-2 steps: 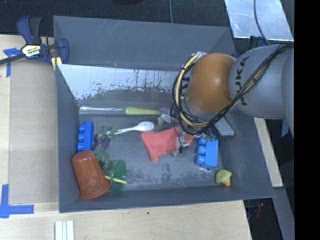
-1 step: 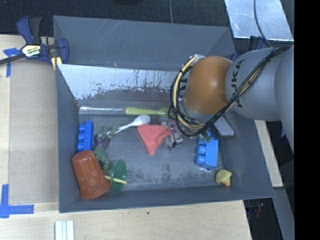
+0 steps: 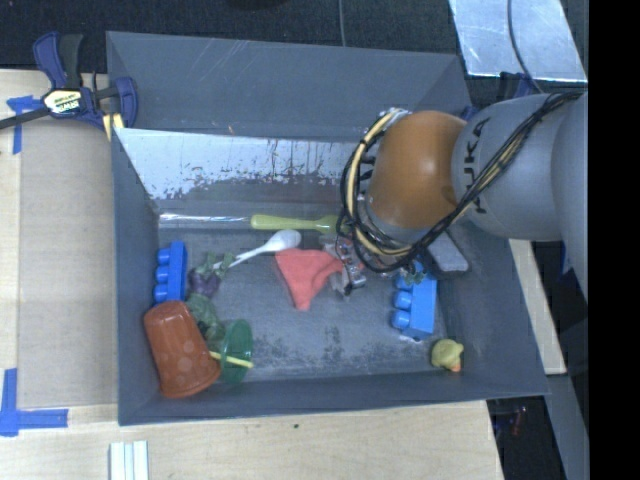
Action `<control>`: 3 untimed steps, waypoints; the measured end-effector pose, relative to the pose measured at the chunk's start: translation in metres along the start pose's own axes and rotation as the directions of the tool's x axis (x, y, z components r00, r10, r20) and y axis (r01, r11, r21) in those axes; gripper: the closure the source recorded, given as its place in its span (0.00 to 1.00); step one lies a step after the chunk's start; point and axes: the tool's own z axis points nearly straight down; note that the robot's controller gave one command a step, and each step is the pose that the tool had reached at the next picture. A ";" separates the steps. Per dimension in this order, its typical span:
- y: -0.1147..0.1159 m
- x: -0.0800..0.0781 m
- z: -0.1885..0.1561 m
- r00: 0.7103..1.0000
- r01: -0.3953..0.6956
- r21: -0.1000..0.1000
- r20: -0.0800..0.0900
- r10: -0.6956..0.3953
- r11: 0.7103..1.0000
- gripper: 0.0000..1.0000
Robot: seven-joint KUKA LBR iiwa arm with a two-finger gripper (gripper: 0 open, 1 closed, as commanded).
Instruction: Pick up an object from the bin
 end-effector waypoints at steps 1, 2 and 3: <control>0.001 0.002 -0.025 1.000 -0.001 -0.003 -0.009 0.001 1.000 1.00; 0.000 0.000 -0.069 1.000 -0.001 0.000 -0.003 0.001 1.000 1.00; 0.000 0.000 -0.119 1.000 -0.002 -0.001 -0.005 0.002 1.000 1.00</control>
Offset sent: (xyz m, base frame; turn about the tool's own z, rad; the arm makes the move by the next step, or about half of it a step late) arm -0.0027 0.0000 0.0369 0.0004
